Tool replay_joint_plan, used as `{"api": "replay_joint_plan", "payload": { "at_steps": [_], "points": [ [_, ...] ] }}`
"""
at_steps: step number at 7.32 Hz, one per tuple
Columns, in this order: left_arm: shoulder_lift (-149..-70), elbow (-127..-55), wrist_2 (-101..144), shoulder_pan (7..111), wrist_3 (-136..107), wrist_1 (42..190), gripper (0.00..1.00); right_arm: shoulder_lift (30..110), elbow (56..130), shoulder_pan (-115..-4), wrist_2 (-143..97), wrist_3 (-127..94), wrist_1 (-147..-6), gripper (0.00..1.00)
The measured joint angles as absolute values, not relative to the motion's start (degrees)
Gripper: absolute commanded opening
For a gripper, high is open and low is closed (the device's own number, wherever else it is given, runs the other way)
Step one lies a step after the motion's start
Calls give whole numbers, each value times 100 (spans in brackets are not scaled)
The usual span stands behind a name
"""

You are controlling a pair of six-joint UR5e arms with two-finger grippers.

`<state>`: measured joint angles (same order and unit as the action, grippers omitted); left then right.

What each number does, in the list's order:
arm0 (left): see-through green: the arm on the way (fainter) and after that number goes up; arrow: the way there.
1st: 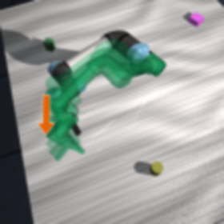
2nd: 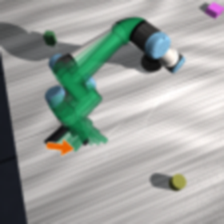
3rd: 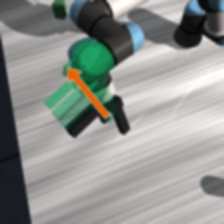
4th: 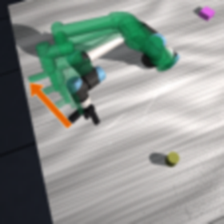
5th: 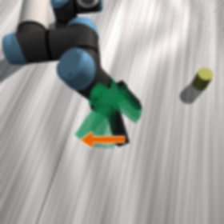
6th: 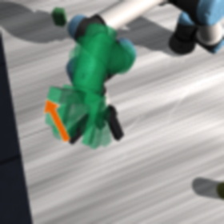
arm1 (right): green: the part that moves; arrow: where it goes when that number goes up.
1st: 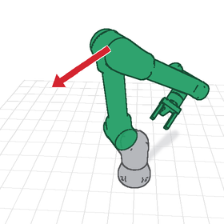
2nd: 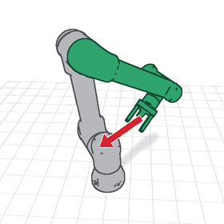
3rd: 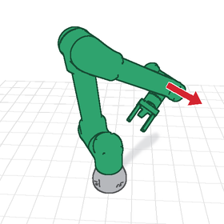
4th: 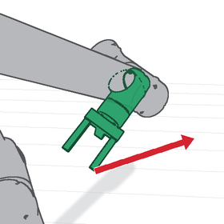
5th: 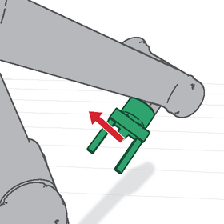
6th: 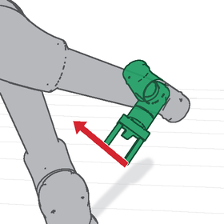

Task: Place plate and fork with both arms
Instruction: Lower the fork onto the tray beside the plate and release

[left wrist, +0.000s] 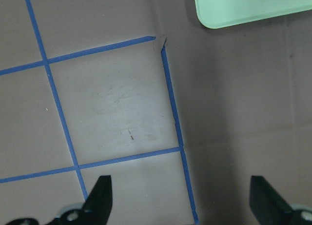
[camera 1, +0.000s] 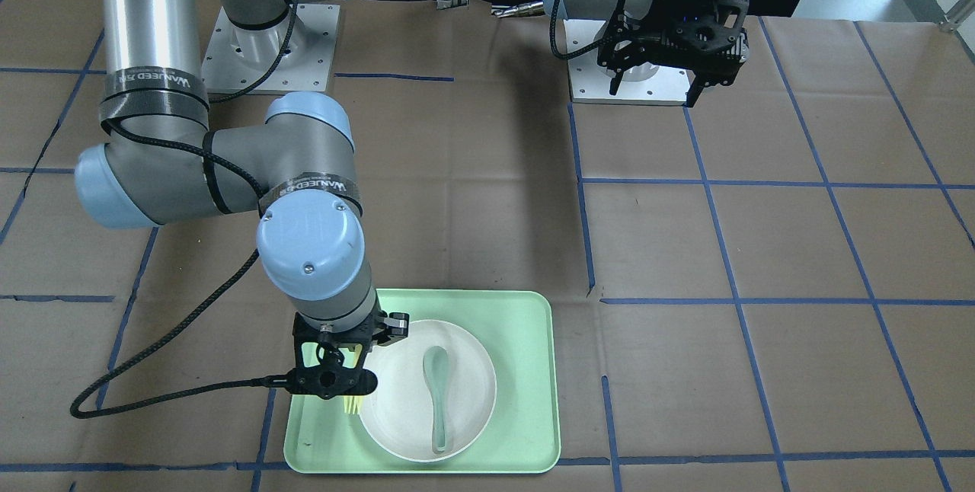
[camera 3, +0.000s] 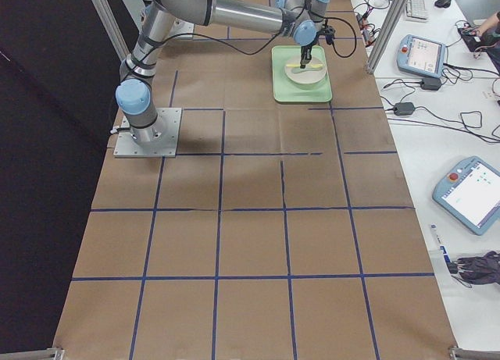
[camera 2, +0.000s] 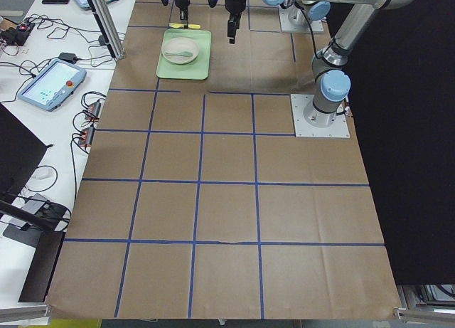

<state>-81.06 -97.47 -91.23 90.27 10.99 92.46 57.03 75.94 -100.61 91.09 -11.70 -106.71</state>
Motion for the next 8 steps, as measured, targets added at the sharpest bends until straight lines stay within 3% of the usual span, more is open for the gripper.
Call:
{"api": "replay_joint_plan", "payload": {
  "at_steps": [4, 7, 8],
  "points": [
    [-8106, -9747, -9123, 9026, 1099, 9246, 100, 5512, 8329, -9796, 9134, -989, -11711, 4],
    [-8111, -9747, -9123, 9026, 1099, 9246, 100, 5257, 8460, -9751, 9146, -985, -12138, 5],
    [-8112, -9747, -9123, 9026, 1099, 9246, 99, 5223, 8464, -9695, 9144, -975, -12150, 15]
  ]
}}
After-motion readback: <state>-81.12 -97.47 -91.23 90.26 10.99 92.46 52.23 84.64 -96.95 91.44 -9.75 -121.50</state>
